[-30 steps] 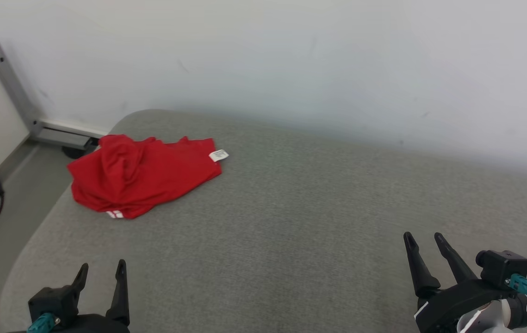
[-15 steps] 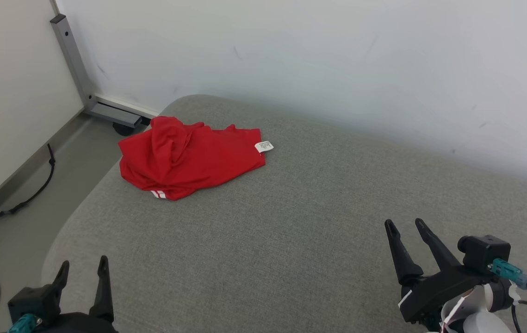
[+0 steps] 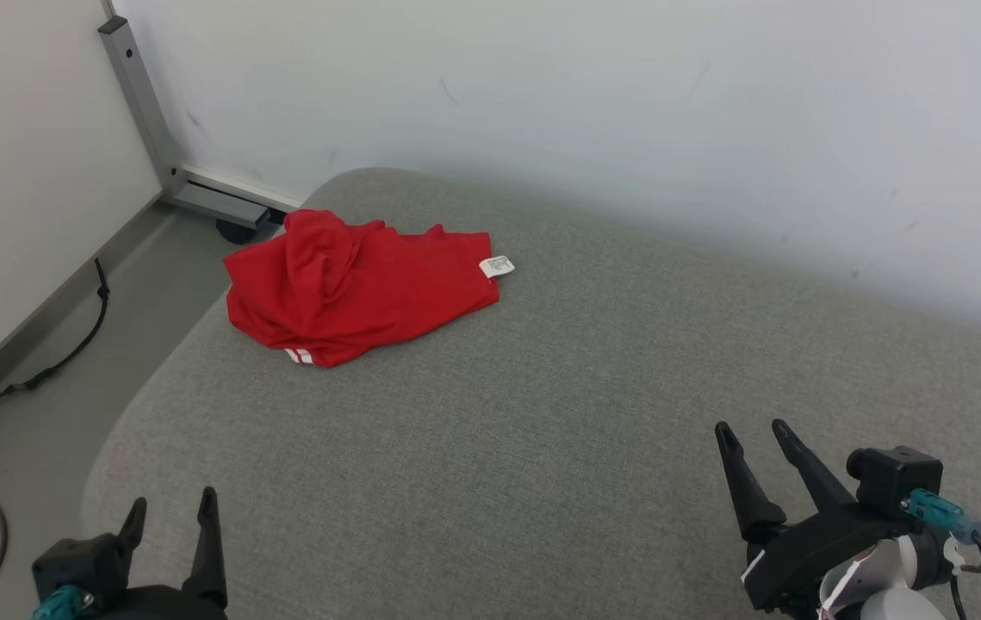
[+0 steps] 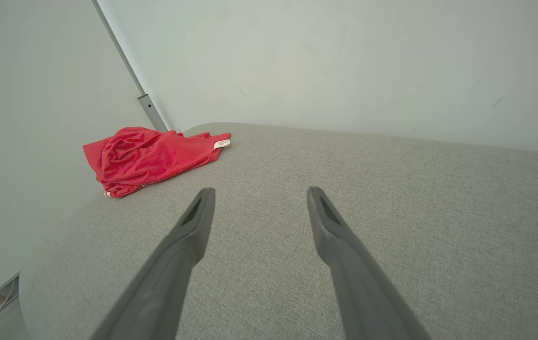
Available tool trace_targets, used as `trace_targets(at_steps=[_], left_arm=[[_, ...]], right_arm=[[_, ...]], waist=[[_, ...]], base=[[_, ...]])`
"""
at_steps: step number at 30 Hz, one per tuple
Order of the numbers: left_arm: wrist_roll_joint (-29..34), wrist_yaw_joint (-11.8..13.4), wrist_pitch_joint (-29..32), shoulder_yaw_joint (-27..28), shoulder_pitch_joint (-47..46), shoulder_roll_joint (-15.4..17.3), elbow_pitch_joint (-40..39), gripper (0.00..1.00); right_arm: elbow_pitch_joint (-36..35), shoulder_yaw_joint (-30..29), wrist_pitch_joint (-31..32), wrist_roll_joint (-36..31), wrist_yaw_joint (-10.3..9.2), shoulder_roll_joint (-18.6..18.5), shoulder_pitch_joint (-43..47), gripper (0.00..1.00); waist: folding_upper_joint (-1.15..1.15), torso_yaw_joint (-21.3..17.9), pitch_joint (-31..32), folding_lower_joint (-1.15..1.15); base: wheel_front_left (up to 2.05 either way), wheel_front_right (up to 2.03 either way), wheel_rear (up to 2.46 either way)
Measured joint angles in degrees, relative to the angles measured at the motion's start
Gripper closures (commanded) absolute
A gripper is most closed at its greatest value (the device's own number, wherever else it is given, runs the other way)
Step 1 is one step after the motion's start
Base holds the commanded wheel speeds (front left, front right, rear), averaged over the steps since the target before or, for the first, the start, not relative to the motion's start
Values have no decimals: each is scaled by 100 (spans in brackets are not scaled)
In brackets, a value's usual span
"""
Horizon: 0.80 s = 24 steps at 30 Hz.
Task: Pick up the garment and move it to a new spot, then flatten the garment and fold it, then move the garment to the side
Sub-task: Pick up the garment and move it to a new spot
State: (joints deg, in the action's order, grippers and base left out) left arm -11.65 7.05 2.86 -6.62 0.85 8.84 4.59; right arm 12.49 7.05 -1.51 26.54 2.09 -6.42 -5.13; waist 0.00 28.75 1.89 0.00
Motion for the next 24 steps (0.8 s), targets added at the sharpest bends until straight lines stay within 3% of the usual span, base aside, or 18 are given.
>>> trace_targets(at_steps=[9,16,24], left_arm=[[-410,-154,587,36,-349,-25,447,0],[-766,-254,1240,43,-1559,-271,975,0],[-828,-252,1867,11,-2921,-366,1836,0]], right_arm=[[-637,64,209,-192,-58,-147,19,0],[-1229,66,492,-198,-59,-321,-8,0],[-1956,-62,955,-398,-116,-814,-76,0]], waist=[[0,-10,-248,0],[0,-66,-692,1],[0,-151,-1312,1]], base=[[0,0,0],[0,0,0],[0,0,0]])
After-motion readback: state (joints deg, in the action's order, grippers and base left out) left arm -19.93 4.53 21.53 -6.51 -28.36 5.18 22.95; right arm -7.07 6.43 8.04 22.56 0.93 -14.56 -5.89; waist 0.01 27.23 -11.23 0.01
